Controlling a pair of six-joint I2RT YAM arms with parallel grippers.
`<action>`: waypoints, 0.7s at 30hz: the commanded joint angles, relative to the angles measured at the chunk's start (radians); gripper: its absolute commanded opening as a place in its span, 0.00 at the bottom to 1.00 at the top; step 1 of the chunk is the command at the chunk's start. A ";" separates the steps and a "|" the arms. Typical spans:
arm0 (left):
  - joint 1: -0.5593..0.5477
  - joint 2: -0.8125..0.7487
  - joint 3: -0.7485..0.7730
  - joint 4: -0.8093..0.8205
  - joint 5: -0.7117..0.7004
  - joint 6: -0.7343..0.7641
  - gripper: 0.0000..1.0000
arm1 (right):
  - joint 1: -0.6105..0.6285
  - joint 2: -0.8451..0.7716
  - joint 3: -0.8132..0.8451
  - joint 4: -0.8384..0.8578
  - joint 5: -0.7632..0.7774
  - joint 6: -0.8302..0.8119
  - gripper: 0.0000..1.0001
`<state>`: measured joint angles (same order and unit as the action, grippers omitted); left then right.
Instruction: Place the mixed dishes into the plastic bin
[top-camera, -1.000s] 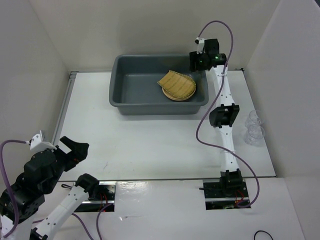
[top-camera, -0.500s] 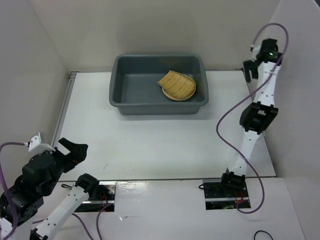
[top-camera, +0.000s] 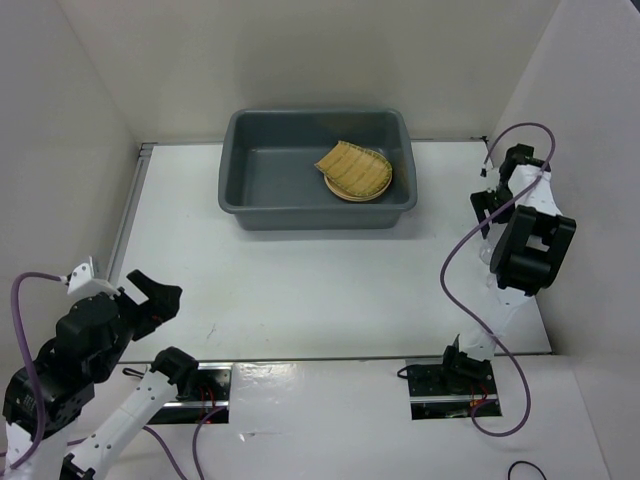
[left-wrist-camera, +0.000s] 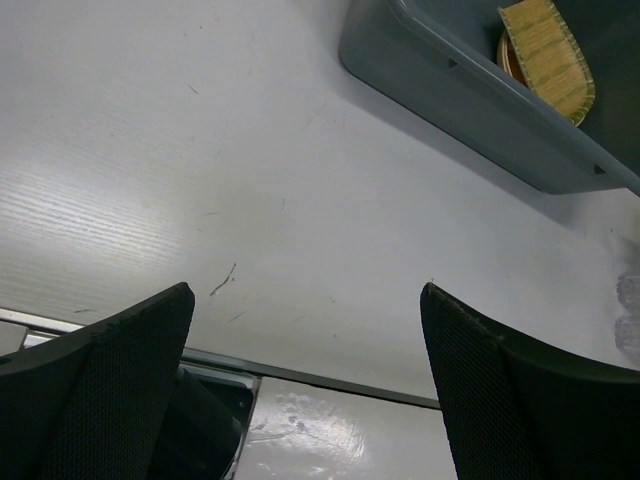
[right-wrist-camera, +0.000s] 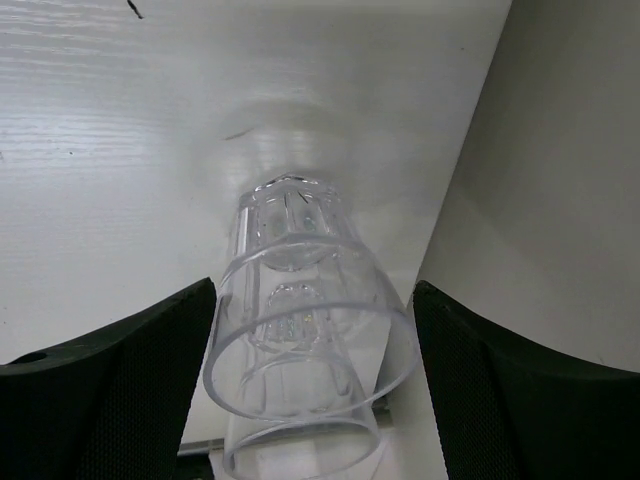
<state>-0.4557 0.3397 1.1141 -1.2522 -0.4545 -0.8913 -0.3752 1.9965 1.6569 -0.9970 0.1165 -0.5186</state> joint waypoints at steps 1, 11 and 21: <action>0.003 -0.002 0.001 0.028 0.000 0.003 1.00 | -0.005 -0.084 -0.069 0.161 0.023 -0.015 0.84; 0.003 0.018 0.001 0.028 0.000 0.014 1.00 | -0.005 -0.074 -0.142 0.212 0.017 -0.004 0.84; 0.003 0.018 0.001 0.028 0.000 0.014 1.00 | 0.025 -0.143 -0.128 0.170 0.023 -0.034 0.98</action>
<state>-0.4557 0.3447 1.1141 -1.2522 -0.4545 -0.8906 -0.3595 1.9381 1.5146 -0.8303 0.1204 -0.5392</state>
